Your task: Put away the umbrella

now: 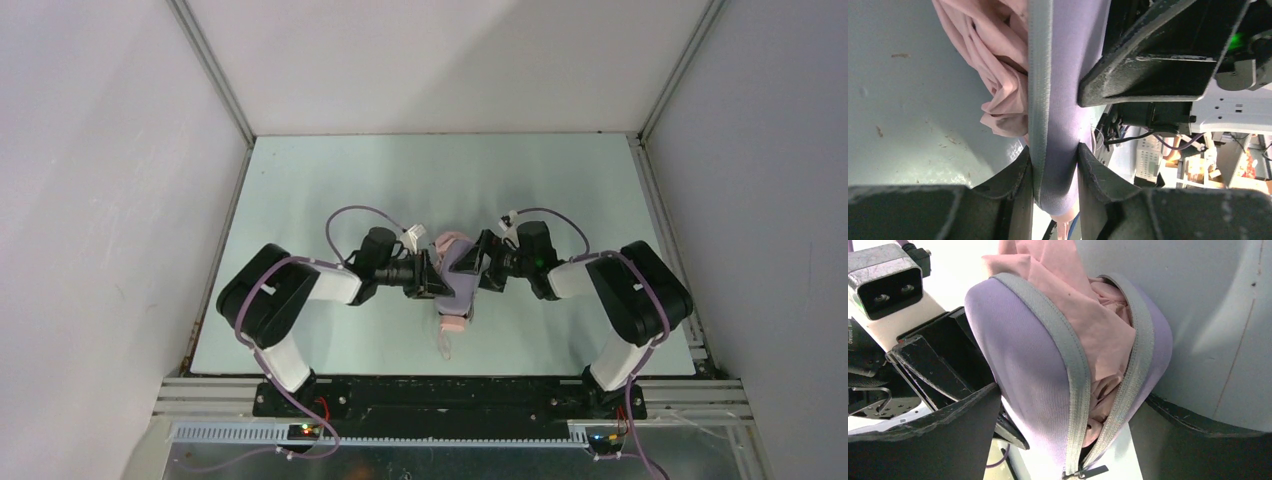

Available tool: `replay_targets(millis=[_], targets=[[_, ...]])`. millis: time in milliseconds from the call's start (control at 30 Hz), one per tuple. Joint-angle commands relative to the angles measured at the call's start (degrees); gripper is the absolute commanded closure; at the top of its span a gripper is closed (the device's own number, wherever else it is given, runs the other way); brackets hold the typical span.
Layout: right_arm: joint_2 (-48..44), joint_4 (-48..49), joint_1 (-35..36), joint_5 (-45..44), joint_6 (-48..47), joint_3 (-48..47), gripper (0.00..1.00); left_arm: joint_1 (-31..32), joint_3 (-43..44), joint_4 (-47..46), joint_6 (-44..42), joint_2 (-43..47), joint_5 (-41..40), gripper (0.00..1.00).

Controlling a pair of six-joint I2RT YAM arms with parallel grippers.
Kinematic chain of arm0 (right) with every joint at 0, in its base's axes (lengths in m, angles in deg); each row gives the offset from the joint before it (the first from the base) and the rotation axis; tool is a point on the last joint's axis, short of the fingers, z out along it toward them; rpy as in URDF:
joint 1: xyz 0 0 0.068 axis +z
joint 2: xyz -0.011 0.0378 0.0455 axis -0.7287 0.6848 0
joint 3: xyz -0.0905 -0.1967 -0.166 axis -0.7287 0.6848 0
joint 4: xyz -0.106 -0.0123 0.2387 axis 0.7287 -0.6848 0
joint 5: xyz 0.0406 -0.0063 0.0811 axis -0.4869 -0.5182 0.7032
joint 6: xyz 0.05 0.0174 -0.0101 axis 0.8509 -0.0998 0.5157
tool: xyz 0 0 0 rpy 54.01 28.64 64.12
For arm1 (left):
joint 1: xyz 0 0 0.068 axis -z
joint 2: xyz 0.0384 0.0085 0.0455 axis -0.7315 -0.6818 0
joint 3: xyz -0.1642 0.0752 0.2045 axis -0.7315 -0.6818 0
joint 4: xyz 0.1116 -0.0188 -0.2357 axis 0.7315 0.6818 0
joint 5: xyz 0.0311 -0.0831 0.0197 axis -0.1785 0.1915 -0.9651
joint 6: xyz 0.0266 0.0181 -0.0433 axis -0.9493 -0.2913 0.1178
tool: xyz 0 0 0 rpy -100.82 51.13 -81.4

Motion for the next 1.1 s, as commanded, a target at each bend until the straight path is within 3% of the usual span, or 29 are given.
replay_targets(millis=[0, 233, 367, 533, 667, 767, 800, 867, 900, 967, 1067], targets=[[3.1, 7.7, 0.4, 2.3, 2.5, -0.4, 0.11, -0.2, -0.4, -10.7, 5.5, 4.2, 6.4, 0.85], [-0.6, 21.1, 1.0, 6.2, 9.8, 1.9, 0.53, 0.1, 1.2, 4.4, -3.7, 8.9, 2.4, 0.79], [-4.6, 22.7, 2.2, 5.6, 11.6, 2.4, 0.63, 0.1, 0.4, 7.5, -4.7, 12.3, 0.3, 0.62], [-11.1, 23.6, 3.8, 3.8, 13.2, 3.5, 0.65, -0.4, -2.6, 8.6, -4.5, 18.3, -4.1, 0.2], [-15.3, 22.7, 5.7, 2.2, 13.2, 3.6, 0.64, -0.4, -3.5, 7.7, -3.9, 21.5, -4.9, 0.06], [-17.8, 22.2, 7.3, 0.3, 13.0, 3.6, 0.64, -0.4, -4.1, 3.7, -1.9, 21.5, -3.5, 0.03], [-18.1, 22.3, 8.1, 0.0, 12.9, 3.6, 0.63, -0.4, -4.5, 2.3, 0.0, 21.3, -3.0, 0.03], [-18.7, 22.2, 9.0, -0.9, 12.8, 3.6, 0.61, -0.4, -4.9, -2.8, 2.8, 20.2, -1.3, 0.19], [-19.1, 21.9, 9.1, -1.5, 12.7, 3.6, 0.6, -0.4, -4.9, -4.5, 3.3, 19.7, -0.5, 0.37], [-20.2, 20.0, 9.2, -2.2, 12.0, 3.6, 0.54, -0.5, -4.9, -4.1, 3.2, 19.9, -0.1, 0.59], [-23.0, 13.6, 8.8, -4.4, 8.4, 3.6, 0.29, -0.5, -3.8, 1.8, -1.7, 21.9, -1.2, 0.78]])
